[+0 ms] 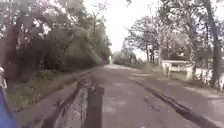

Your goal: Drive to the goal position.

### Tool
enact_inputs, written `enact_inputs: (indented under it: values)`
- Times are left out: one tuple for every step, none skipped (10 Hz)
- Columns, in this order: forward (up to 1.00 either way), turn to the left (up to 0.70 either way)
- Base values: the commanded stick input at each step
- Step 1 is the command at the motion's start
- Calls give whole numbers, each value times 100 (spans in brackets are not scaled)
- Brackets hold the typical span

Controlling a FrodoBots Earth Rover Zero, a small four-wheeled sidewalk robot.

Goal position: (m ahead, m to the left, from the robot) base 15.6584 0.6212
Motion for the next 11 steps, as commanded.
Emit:
enact_inputs:
  values:
    - [70,-1]
    - [70,-1]
    - [70,-1]
    - [70,-1]
    - [70,-1]
    - [70,1]
    - [70,2]
    - [70,2]
    - [70,2]
    - [70,0]
    - [70,-1]
